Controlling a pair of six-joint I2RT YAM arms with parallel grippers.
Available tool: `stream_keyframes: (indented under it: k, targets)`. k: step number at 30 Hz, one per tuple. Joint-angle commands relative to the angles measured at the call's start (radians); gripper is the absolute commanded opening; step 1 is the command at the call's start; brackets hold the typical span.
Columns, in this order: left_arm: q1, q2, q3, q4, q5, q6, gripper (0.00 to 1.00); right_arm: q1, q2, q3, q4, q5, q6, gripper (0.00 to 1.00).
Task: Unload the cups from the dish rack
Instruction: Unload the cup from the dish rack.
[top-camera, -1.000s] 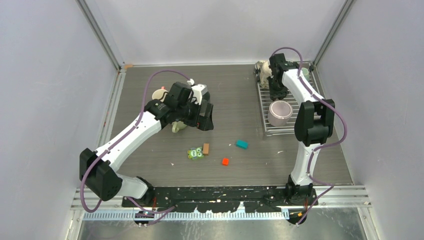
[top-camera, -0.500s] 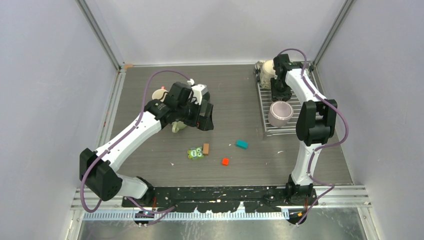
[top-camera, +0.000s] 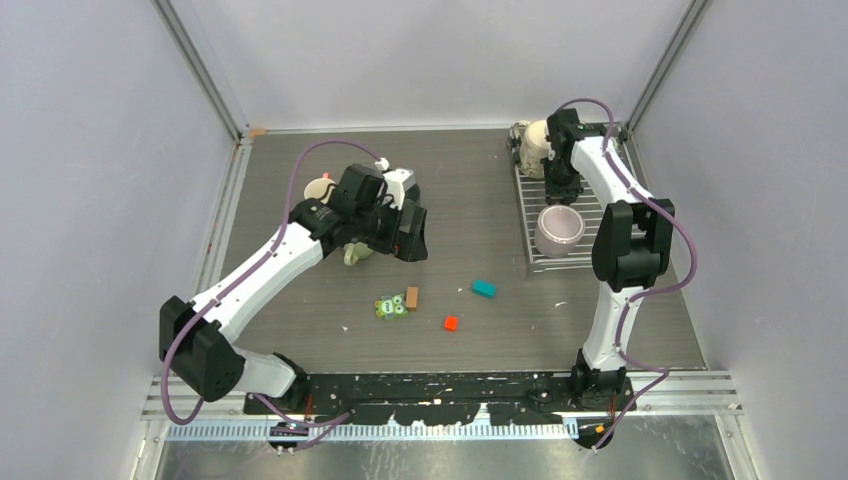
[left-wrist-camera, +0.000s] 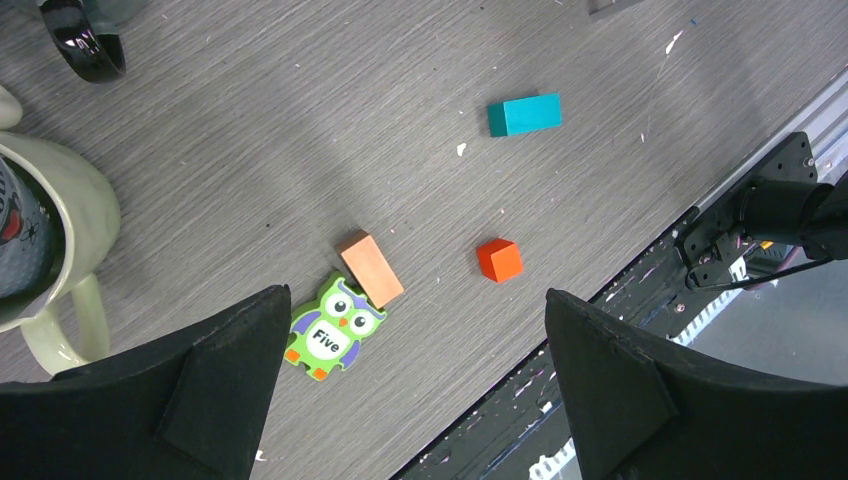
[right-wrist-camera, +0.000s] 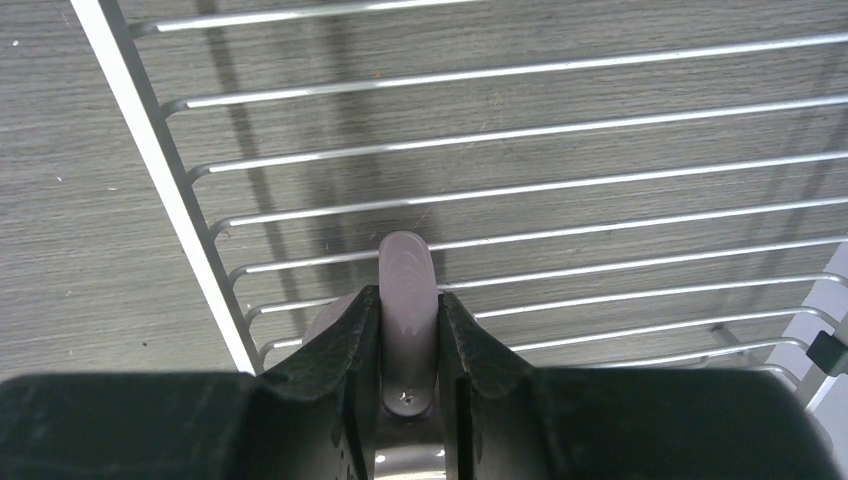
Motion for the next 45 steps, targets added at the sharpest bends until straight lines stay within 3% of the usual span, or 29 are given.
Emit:
stream_keyframes:
  k: [1,7,14,24,37,45]
  targets:
    - [-0.005,0.006,-0.002,0.031,0.012,-0.007,1.00,0.003,-0.005,0.050,-0.031,0.005,0.025,0.14]
    - [-0.004,0.015,-0.002,0.036,0.012,-0.013,1.00,0.002,-0.040,0.081,-0.028,0.062,0.047,0.01]
    - [-0.004,0.029,0.009,0.042,0.014,-0.025,1.00,0.003,-0.138,0.078,0.005,0.051,0.090,0.01]
    - [-0.005,0.038,0.027,0.041,0.010,-0.034,1.00,0.022,-0.279,-0.050,0.137,0.101,0.141,0.01]
    - [-0.004,0.042,0.046,0.048,0.018,-0.053,1.00,0.056,-0.340,-0.175,0.230,0.135,0.162,0.01]
    - [-0.005,0.035,0.043,0.049,0.009,-0.050,1.00,0.060,-0.363,-0.234,0.274,0.170,0.204,0.30]
